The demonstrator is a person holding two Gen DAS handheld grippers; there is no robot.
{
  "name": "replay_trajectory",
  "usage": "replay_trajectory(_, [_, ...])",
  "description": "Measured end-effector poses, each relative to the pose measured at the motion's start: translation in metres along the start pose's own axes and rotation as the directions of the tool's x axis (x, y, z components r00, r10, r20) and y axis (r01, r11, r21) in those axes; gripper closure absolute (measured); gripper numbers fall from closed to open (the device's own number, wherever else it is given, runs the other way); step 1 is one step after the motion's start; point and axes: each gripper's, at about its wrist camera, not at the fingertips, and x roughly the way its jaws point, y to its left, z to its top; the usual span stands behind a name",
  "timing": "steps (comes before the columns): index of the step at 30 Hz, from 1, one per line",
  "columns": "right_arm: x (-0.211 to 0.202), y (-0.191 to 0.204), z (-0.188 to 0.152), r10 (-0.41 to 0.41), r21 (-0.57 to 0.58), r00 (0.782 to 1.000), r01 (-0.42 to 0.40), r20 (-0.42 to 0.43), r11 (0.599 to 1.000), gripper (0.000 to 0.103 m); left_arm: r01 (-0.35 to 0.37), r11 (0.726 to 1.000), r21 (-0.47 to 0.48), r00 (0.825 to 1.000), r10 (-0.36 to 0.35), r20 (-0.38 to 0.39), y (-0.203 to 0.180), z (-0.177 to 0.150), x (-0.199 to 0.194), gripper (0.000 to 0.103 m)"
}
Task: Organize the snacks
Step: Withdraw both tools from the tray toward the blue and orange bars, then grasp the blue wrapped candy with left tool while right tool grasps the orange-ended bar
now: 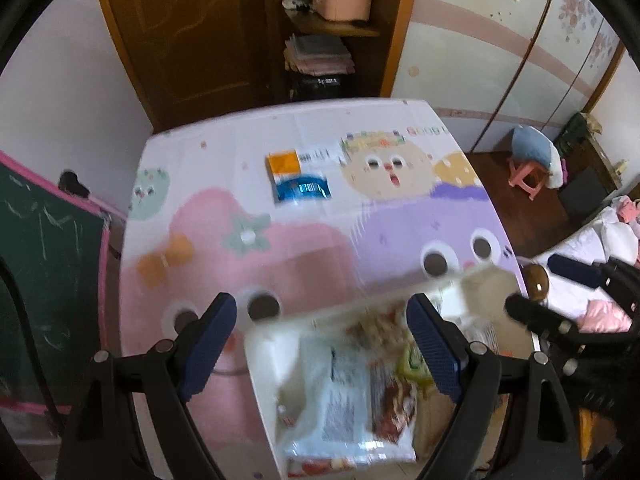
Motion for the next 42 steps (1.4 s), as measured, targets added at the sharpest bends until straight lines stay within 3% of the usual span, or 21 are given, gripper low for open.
replay_trajectory(7, [-0.001, -0.021, 0.083, -0.037, -0.044, 0.995, 0.041, 0.097, 0.998, 0.033, -0.052, 0.997, 0.055, 0.994, 0.047, 0.094, 0.007, 0.061, -0.003, 0.017])
replay_trajectory(12, [0.018, -0.026, 0.136, 0.000, -0.103, 0.994, 0.011, 0.105, 0.995, 0.033, -0.063, 0.979, 0.192, 0.992, 0.040, 0.119, 0.006, 0.097, 0.017, 0.017])
replay_trajectory(19, [0.084, -0.012, 0.194, 0.039, -0.205, 0.997, -0.025, 0.063, 0.978, 0.033, 0.028, 0.944, 0.330, 0.997, -0.051, 0.062, 0.004, 0.125, 0.086, 0.017])
replay_trajectory(25, [0.162, -0.014, 0.214, 0.044, -0.205, 0.999, -0.050, -0.032, 0.978, 0.033, 0.049, 0.903, 0.427, 0.999, -0.053, -0.002, 0.003, 0.123, 0.167, 0.017])
replay_trajectory(29, [0.195, -0.020, 0.218, 0.059, -0.189, 0.996, -0.071, -0.070, 0.979, 0.034, 0.066, 0.889, 0.453, 0.997, -0.044, -0.060, 0.007, 0.119, 0.209, 0.017])
replay_trajectory(34, [0.226, -0.024, 0.224, 0.081, -0.184, 0.991, -0.099, -0.104, 0.978, 0.034, 0.088, 0.857, 0.508, 0.994, -0.047, -0.094, 0.008, 0.116, 0.243, 0.026])
replay_trajectory(38, [0.239, -0.022, 0.228, 0.102, -0.208, 0.989, -0.123, -0.108, 0.970, 0.034, 0.126, 0.836, 0.533, 0.988, -0.059, -0.141, 0.006, 0.111, 0.259, 0.045])
replay_trajectory(40, [0.245, -0.019, 0.229, 0.111, -0.230, 0.987, -0.135, -0.113, 0.964, 0.034, 0.133, 0.841, 0.525, 0.985, -0.055, -0.162, 0.008, 0.107, 0.266, 0.053])
replay_trajectory(42, [0.249, -0.015, 0.229, 0.116, -0.261, 0.986, -0.143, -0.117, 0.955, 0.034, 0.164, 0.866, 0.473, 0.981, -0.094, -0.169, 0.013, 0.108, 0.266, 0.062])
